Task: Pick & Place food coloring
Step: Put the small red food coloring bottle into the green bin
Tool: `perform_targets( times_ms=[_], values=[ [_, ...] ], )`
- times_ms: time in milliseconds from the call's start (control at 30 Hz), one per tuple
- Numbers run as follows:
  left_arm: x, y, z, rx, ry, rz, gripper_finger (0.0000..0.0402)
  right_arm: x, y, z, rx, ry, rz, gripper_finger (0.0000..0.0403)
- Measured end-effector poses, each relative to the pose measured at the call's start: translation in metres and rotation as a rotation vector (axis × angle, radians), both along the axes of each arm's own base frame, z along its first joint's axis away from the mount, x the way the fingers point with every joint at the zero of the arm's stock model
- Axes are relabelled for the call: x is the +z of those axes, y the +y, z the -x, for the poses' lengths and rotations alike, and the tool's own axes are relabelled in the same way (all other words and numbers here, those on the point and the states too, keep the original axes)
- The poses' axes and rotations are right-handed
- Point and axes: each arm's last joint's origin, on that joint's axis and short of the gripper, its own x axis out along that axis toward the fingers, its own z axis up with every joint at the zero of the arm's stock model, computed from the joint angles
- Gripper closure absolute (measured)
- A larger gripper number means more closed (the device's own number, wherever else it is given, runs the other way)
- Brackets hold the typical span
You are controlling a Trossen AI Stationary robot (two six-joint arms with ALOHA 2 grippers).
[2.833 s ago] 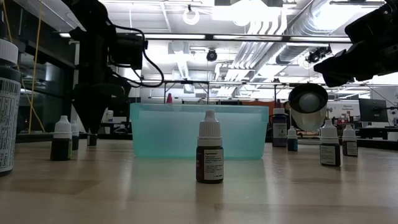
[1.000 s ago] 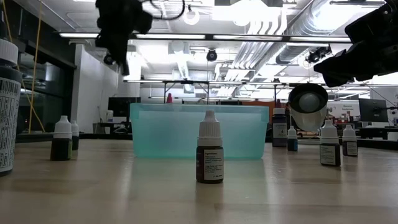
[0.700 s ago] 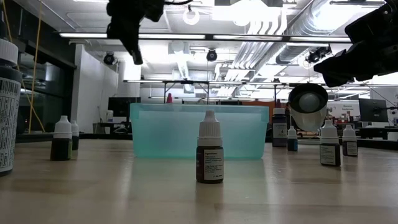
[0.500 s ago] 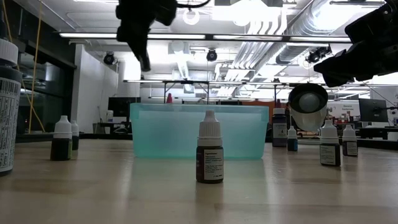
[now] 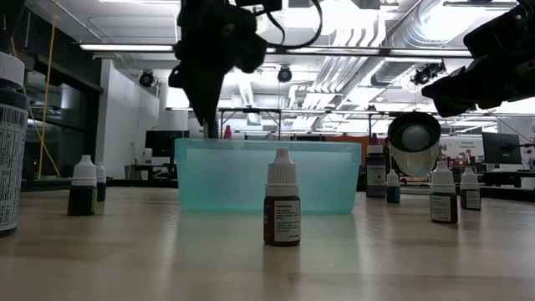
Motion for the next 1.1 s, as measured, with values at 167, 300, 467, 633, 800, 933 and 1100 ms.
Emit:
perform_targets(
  times_ms=[167, 300, 467, 633, 800, 933, 1100],
  values=[
    [-0.016, -0.005, -0.012, 0.053, 0.001, 0.034, 0.036, 0.0, 0.0, 0.0, 0.0, -0.001, 0.0, 0.0402],
    [-0.028, -0.01, -0.017, 0.109, 0.027, 0.052, 0.036, 0.0, 0.0, 0.0, 0.001, -0.001, 0.0, 0.0402],
    [-0.04, -0.015, -0.023, 0.218, 0.042, 0.05, 0.036, 0.0, 0.0, 0.0, 0.0, 0.0, 0.0, 0.0402],
    [-0.047, -0.02, -0.027, 0.276, 0.052, 0.066, 0.036, 0.0, 0.0, 0.0, 0.0, 0.0, 0.0, 0.0402],
    [-0.049, -0.02, -0.027, 0.344, 0.055, 0.044, 0.036, 0.0, 0.0, 0.0, 0.001, -0.001, 0.0, 0.0402],
    [-0.05, -0.019, -0.026, 0.375, 0.065, 0.044, 0.036, 0.0, 0.0, 0.0, 0.0, -0.001, 0.0, 0.0402],
    [-0.055, -0.019, -0.026, 0.408, 0.093, 0.028, 0.036, 0.0, 0.0, 0.0, 0.0, -0.001, 0.0, 0.0402]
  ],
)
